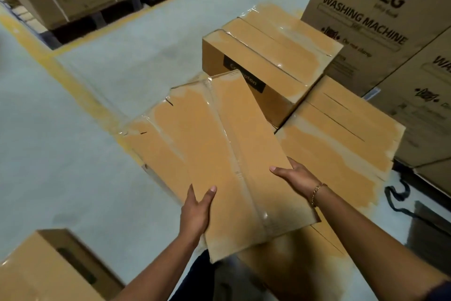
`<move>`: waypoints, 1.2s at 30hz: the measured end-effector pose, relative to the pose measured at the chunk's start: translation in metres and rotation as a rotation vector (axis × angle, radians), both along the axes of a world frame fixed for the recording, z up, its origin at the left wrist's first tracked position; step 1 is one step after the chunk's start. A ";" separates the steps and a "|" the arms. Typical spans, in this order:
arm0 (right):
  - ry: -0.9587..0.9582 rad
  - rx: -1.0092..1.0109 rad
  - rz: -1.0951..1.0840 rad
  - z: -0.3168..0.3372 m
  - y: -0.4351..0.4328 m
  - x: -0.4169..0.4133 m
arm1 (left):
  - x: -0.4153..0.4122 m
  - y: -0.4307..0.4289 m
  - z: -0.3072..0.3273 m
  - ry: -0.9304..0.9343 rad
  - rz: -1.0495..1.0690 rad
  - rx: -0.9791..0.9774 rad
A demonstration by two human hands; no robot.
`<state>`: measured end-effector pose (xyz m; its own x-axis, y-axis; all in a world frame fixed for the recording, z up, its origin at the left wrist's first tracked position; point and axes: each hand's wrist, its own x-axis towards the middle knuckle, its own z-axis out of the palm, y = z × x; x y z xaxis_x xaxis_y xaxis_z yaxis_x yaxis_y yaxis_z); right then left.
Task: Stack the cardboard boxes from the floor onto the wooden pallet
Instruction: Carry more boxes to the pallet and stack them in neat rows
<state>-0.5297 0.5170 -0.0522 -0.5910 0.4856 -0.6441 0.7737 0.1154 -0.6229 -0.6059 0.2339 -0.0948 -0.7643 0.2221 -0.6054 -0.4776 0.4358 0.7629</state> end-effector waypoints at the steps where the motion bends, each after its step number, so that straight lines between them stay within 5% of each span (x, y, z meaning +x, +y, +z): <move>1: 0.000 -0.001 0.009 -0.003 0.013 -0.008 | -0.004 0.013 -0.007 -0.020 0.004 -0.009; 14: -0.047 0.058 0.187 -0.053 0.157 -0.092 | -0.024 0.142 -0.054 -0.108 0.073 0.017; 26: 0.035 0.320 0.353 -0.093 0.235 -0.113 | -0.006 0.225 -0.086 -0.141 0.149 -0.003; 36: 0.096 0.180 -0.058 -0.130 0.244 0.003 | -0.021 0.233 -0.088 -0.230 0.263 -0.010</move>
<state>-0.5263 0.7609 -0.1819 -0.6131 0.6227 -0.4861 0.7205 0.1885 -0.6673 -0.6265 0.4670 -0.1827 -0.6380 0.0291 -0.7695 -0.7333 0.2823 0.6186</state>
